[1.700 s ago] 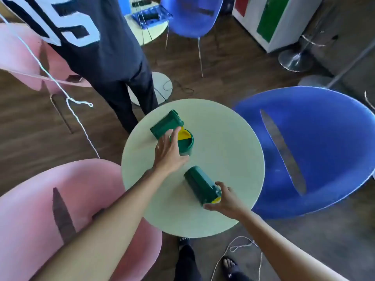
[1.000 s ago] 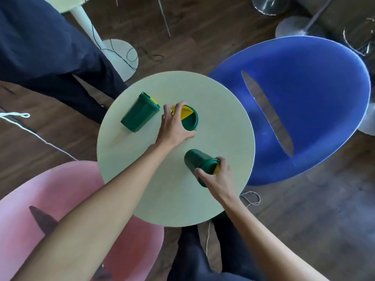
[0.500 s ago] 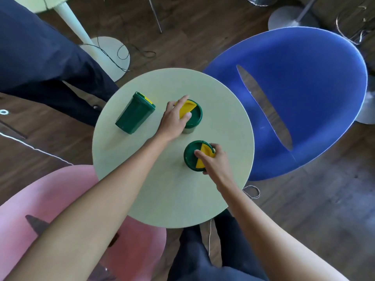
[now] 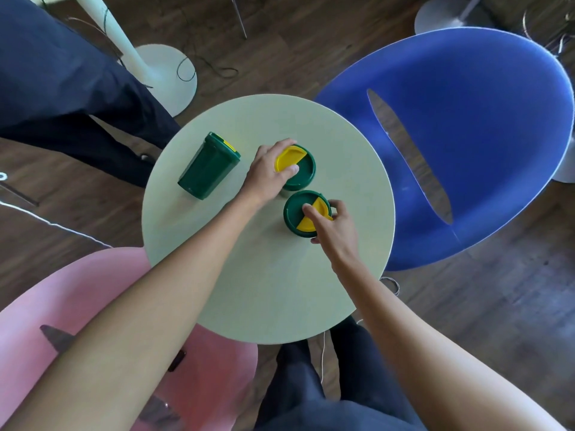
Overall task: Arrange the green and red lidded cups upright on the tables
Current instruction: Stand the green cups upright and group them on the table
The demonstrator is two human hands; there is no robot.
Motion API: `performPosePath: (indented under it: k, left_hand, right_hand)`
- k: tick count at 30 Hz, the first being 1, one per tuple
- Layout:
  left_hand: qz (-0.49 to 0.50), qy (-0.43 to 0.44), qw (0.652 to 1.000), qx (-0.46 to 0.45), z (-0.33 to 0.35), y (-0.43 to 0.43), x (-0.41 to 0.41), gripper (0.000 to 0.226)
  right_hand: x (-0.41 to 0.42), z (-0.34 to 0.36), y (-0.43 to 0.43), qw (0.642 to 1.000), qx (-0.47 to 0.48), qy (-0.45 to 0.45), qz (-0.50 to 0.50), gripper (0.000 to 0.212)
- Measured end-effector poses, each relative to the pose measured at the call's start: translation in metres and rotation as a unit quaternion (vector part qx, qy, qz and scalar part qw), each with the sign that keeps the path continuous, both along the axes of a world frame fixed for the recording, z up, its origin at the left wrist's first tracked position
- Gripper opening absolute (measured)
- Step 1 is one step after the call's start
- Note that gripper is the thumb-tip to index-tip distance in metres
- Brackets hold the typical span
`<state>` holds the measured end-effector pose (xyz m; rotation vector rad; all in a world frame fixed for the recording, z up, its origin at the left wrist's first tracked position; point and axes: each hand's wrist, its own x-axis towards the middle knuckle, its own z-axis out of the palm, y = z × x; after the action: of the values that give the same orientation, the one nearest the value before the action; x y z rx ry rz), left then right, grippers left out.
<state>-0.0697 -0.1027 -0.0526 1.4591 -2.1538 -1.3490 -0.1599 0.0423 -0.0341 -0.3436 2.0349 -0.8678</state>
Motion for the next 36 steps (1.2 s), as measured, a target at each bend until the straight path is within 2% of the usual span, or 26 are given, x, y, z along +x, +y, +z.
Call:
performPosePath:
  k: [8,11,12,14,17,19,23,30,33,36]
  left_hand:
    - [-0.003,0.022,1.0,0.006,-0.001,0.002,0.004,0.056]
    - [0.106,0.039,0.991,-0.078,-0.005,-0.01,0.022,0.053]
    - [0.155,0.023,0.982,-0.11,-0.007,-0.019,0.031,0.055]
    - [0.196,-0.071,0.969,-0.132,-0.013,-0.038,0.05,0.062]
    - [0.12,-0.226,0.963,-0.09,-0.026,-0.058,0.073,0.081]
    - [0.088,-0.247,0.963,-0.056,-0.031,-0.066,0.079,0.081]
    - [0.074,-0.225,0.966,-0.1,-0.024,-0.064,0.08,0.064]
    - [0.128,-0.032,0.975,-0.178,-0.017,0.017,0.084,0.065]
    - [0.14,0.009,0.969,-0.205,-0.028,0.052,0.09,0.069]
    - [0.151,0.02,0.969,-0.194,-0.029,0.073,0.092,0.069]
  right_hand:
    - [-0.006,-0.002,-0.005,1.0,0.01,-0.01,0.016,0.055]
    - [-0.011,-0.003,-0.007,0.999,0.02,-0.024,0.028,0.055]
    - [-0.012,-0.003,-0.007,0.999,0.019,-0.029,0.028,0.056]
    - [-0.013,-0.005,-0.006,0.999,0.015,-0.032,0.031,0.056]
    - [-0.013,-0.007,-0.005,0.999,0.008,-0.034,0.03,0.055]
    - [-0.013,-0.008,-0.005,0.999,0.006,-0.035,0.032,0.054]
    - [-0.013,-0.008,-0.005,0.999,-0.003,-0.04,0.035,0.053]
    - [-0.012,-0.007,-0.004,0.999,-0.013,-0.04,0.031,0.053]
    - [-0.011,-0.006,-0.004,0.999,-0.011,-0.042,0.031,0.054]
    - [-0.01,-0.006,-0.004,0.999,-0.011,-0.045,0.025,0.054]
